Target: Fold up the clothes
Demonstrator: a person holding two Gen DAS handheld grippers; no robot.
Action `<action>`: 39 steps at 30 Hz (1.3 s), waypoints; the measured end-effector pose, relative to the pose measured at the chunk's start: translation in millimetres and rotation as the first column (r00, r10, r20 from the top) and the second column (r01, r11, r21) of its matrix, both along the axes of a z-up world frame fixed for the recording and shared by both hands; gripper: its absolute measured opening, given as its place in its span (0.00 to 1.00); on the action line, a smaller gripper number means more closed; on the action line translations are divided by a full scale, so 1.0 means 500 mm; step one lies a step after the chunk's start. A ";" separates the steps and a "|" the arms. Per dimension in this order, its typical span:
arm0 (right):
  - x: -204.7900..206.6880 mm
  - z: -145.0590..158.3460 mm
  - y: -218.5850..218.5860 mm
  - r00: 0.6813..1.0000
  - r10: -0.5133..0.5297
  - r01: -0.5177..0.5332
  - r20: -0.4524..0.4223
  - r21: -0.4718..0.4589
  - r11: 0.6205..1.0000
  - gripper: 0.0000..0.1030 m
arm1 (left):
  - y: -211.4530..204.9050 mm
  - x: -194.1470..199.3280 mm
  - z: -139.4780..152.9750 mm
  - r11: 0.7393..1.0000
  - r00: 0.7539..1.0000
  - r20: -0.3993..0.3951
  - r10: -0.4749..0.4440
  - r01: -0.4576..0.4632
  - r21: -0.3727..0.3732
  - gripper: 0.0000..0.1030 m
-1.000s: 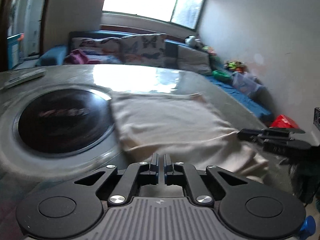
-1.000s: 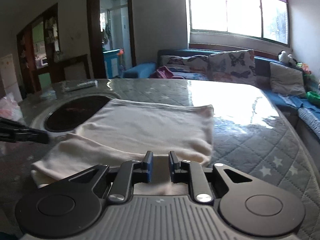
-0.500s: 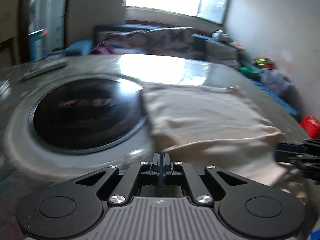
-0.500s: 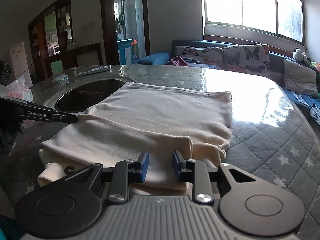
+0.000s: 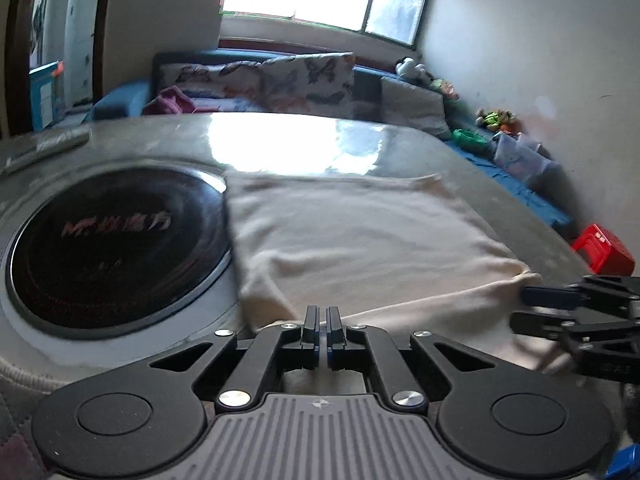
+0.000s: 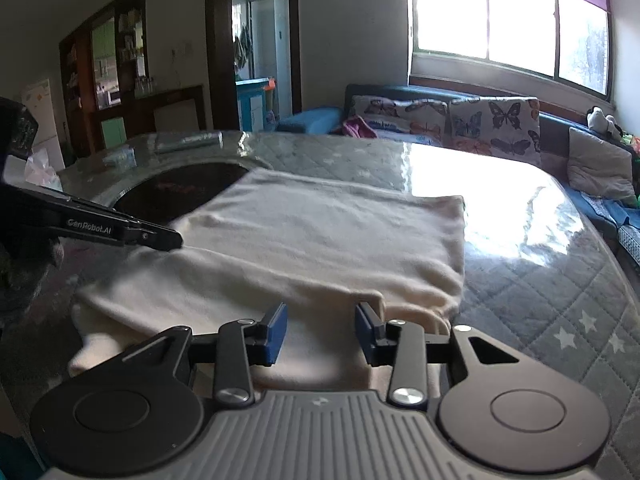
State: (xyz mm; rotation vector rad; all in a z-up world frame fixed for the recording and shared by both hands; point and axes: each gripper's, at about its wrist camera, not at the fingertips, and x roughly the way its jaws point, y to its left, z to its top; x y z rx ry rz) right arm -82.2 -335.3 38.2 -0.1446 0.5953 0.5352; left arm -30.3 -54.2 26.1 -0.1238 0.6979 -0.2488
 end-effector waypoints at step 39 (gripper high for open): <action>-0.083 0.015 -0.021 0.997 0.062 -0.059 0.046 -0.063 0.996 0.31 | -0.041 -0.128 0.023 0.967 0.971 0.001 -0.239 0.238 0.090 0.12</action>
